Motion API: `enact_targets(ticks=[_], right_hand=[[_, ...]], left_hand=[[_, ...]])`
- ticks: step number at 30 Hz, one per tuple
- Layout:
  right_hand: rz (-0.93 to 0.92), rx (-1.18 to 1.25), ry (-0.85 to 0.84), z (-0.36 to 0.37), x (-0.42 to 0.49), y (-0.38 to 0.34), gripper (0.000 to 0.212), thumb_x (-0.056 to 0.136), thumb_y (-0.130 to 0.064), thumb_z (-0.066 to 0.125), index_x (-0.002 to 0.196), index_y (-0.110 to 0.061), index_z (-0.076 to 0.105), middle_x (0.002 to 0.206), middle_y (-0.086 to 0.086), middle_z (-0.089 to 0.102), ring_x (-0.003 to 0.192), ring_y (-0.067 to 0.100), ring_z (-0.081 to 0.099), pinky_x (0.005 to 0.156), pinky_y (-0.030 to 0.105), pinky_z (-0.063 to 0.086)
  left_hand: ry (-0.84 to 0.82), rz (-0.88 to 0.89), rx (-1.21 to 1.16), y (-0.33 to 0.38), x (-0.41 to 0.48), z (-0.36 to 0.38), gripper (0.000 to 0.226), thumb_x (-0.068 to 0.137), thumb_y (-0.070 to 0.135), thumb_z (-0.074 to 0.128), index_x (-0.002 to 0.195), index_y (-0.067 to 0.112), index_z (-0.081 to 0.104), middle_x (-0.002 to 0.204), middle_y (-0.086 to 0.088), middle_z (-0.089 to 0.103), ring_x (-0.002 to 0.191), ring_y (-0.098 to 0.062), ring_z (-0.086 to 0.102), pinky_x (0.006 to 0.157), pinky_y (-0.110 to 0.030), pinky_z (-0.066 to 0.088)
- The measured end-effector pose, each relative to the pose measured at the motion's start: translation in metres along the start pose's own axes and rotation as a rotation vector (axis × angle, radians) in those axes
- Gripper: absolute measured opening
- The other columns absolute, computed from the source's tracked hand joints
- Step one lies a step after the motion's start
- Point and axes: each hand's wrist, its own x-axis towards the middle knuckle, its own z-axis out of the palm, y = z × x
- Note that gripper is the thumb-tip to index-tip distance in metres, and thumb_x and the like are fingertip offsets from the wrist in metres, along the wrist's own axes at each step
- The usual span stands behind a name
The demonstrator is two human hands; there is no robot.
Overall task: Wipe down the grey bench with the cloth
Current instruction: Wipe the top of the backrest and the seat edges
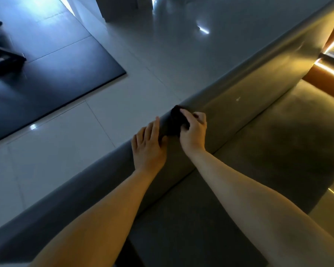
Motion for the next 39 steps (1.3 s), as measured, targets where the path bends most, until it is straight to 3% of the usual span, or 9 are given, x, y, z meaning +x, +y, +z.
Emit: enact_targets(ticks=[5,8,15,21,24,26,30,36,39], right_hand=[[0.216,0.196,0.093,-0.01,0.03,0.022,0.045,0.097,-0.005,0.059,0.135,-0.029,0.059,0.135,0.002,0.038,0.127,0.023,0.047,0.112,0.043,0.045],[0.298,0.352,0.19,0.009,0.013,0.006,0.039,0.098,-0.009,0.061,0.132,-0.027,0.062,0.128,-0.001,0.041,0.119,0.017,0.052,0.108,0.038,0.049],[0.075,0.283,-0.076,0.015,-0.033,0.011,0.037,0.096,-0.01,0.067,0.132,-0.019,0.063,0.129,0.002,0.042,0.113,0.02,0.055,0.098,0.029,0.053],[0.372,0.379,0.059,-0.032,0.035,0.038,0.03,0.095,-0.01,0.064,0.124,-0.02,0.063,0.126,0.002,0.045,0.108,0.019,0.056,0.085,0.015,0.047],[0.306,0.287,-0.036,-0.053,0.068,0.055,0.03,0.094,-0.009,0.065,0.122,-0.019,0.06,0.123,0.004,0.05,0.102,0.014,0.054,0.074,0.008,0.036],[0.319,0.307,0.036,-0.063,0.081,0.071,0.032,0.091,-0.009,0.067,0.118,-0.023,0.056,0.12,0.003,0.054,0.102,0.013,0.056,0.078,0.013,0.043],[0.489,0.397,0.188,-0.096,0.128,0.112,0.031,0.091,-0.009,0.063,0.107,-0.03,0.048,0.118,0.003,0.053,0.103,0.02,0.058,0.089,0.042,0.057],[0.743,0.536,0.306,-0.127,0.198,0.159,0.043,0.101,-0.004,0.05,0.135,-0.029,0.053,0.136,0.004,0.036,0.107,0.022,0.046,0.096,0.032,0.045],[0.72,0.535,0.294,-0.107,0.188,0.158,0.041,0.098,0.0,0.048,0.127,-0.029,0.054,0.132,-0.002,0.042,0.111,0.02,0.05,0.102,0.038,0.048]], left_hand=[[0.037,0.038,0.123,-0.004,0.003,0.006,0.058,0.104,0.041,0.041,0.158,0.032,0.023,0.156,0.001,0.032,0.142,-0.025,0.028,0.117,-0.047,0.023],[0.022,0.021,0.125,-0.001,0.004,0.005,0.058,0.103,0.041,0.045,0.157,0.032,0.026,0.156,0.001,0.032,0.142,-0.024,0.027,0.117,-0.047,0.023],[-0.05,-0.136,0.046,0.03,0.025,-0.007,0.053,0.097,0.037,0.05,0.147,0.031,0.033,0.146,-0.004,0.033,0.137,-0.03,0.025,0.116,-0.048,0.017],[-0.089,0.007,0.081,0.094,0.061,0.013,0.056,0.1,0.036,0.047,0.154,0.027,0.032,0.156,-0.005,0.03,0.142,-0.029,0.02,0.117,-0.049,0.015],[-0.106,0.077,0.146,0.125,0.087,0.03,0.057,0.102,0.037,0.044,0.156,0.029,0.026,0.16,-0.006,0.024,0.145,-0.031,0.015,0.119,-0.051,0.013],[-0.116,0.111,0.166,0.143,0.105,0.043,0.058,0.103,0.039,0.042,0.157,0.03,0.024,0.162,-0.007,0.021,0.146,-0.032,0.013,0.12,-0.053,0.013],[-0.147,0.222,0.258,0.178,0.142,0.066,0.062,0.103,0.043,0.042,0.159,0.031,0.018,0.163,-0.01,0.02,0.146,-0.034,0.015,0.118,-0.053,0.017],[-0.01,0.307,0.455,0.18,0.167,0.093,0.066,0.101,0.047,0.041,0.159,0.032,0.014,0.151,-0.013,0.031,0.129,-0.035,0.034,0.1,-0.05,0.036],[0.03,0.332,0.466,0.177,0.171,0.101,0.065,0.101,0.045,0.044,0.159,0.029,0.018,0.148,-0.015,0.035,0.126,-0.035,0.037,0.098,-0.049,0.038]])
